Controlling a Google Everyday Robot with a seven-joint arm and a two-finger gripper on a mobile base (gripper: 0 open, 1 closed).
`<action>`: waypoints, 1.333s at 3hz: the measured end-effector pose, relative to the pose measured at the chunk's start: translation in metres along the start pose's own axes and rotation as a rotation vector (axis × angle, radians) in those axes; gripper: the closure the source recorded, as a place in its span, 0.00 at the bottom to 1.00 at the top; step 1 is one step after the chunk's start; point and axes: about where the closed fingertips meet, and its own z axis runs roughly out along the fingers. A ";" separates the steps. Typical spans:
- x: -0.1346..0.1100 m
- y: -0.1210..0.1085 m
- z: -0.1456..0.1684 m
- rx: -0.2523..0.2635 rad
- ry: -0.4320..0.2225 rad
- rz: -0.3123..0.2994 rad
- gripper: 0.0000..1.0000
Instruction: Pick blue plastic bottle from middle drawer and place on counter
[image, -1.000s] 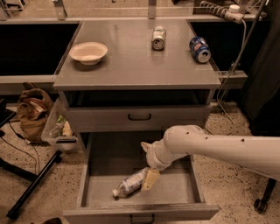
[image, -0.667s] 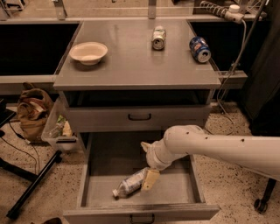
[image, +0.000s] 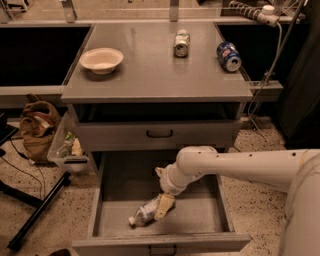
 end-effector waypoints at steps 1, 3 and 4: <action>0.006 0.002 0.027 -0.045 -0.008 0.027 0.00; 0.010 0.012 0.051 -0.095 -0.061 0.059 0.00; 0.014 0.013 0.059 -0.104 -0.042 0.061 0.00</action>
Offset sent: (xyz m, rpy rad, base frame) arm -0.0134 0.0239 -0.0697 0.1506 0.1659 -0.0044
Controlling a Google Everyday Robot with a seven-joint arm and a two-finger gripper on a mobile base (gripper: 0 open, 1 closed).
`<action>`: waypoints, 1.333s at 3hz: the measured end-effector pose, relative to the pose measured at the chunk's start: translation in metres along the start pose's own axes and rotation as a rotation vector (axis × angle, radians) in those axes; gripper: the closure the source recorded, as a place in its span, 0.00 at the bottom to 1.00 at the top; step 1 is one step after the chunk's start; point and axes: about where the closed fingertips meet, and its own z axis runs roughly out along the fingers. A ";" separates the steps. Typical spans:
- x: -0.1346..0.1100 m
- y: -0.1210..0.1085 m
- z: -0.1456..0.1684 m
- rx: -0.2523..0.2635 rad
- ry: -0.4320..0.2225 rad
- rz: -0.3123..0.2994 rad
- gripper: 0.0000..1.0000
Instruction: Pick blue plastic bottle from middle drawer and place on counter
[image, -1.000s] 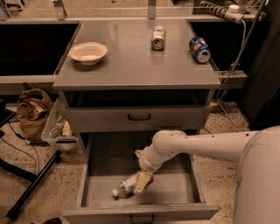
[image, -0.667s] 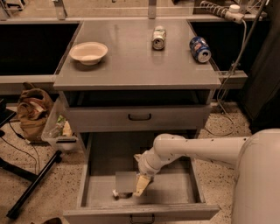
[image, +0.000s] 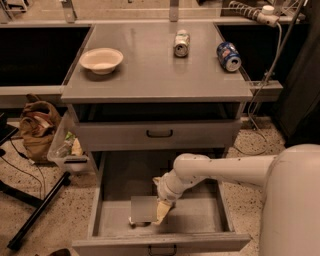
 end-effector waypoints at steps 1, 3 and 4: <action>0.015 -0.004 0.012 -0.005 -0.014 0.012 0.00; 0.037 -0.006 0.038 -0.012 -0.041 0.004 0.00; 0.037 -0.005 0.039 -0.013 -0.041 0.003 0.20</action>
Offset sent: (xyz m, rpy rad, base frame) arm 0.0072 -0.0189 -0.0620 0.0512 0.0257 -0.0045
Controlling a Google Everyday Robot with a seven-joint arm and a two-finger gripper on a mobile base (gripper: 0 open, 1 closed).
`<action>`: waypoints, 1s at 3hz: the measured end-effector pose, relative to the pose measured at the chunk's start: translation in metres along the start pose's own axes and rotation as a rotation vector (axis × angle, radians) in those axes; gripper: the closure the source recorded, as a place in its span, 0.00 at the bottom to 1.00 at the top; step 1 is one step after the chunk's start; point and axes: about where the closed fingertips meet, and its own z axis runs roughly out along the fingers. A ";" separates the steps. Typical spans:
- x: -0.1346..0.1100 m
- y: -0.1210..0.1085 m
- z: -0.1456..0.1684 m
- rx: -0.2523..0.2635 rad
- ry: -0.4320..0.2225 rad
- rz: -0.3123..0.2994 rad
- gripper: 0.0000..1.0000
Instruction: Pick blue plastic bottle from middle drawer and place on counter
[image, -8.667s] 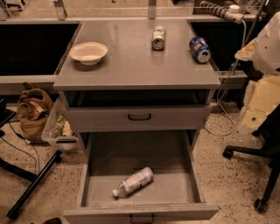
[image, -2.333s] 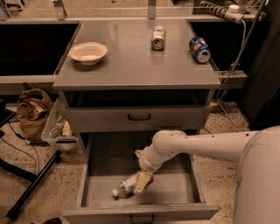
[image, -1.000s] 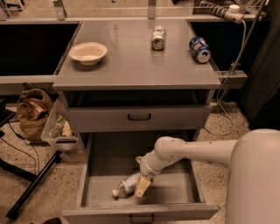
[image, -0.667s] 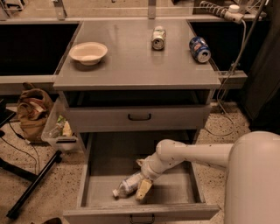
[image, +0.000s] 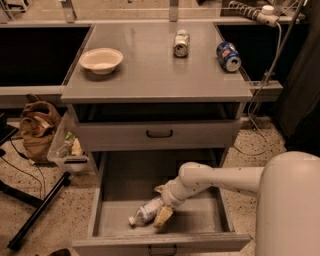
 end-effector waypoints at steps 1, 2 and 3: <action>0.000 0.000 0.000 0.000 0.000 0.000 0.43; 0.000 0.000 0.000 0.000 0.000 0.000 0.64; -0.008 -0.003 -0.020 0.027 -0.010 -0.007 0.88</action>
Offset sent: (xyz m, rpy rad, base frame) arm 0.0000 0.0000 0.0000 0.0000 0.0000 0.0000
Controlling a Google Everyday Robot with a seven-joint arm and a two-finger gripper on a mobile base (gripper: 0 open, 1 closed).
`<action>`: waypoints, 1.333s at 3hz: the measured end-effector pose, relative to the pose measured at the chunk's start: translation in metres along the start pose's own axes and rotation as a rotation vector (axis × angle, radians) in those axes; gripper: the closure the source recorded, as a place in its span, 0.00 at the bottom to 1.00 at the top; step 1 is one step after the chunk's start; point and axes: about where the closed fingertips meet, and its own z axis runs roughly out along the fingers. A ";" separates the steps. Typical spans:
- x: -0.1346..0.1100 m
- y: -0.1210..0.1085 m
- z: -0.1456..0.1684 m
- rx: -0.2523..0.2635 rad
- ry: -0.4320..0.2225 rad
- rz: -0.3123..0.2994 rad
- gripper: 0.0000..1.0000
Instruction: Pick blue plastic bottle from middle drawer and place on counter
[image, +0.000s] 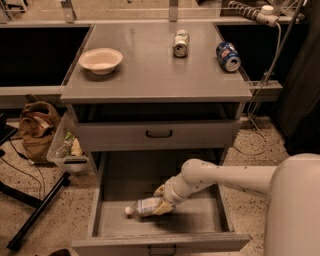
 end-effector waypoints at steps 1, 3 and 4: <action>-0.033 -0.012 -0.053 0.022 0.006 -0.002 1.00; -0.114 -0.033 -0.196 0.096 0.009 -0.045 1.00; -0.148 -0.037 -0.254 0.144 0.028 -0.059 1.00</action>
Offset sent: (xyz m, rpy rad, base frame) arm 0.0497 -0.0273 0.2657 -0.0208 -0.1151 -0.0253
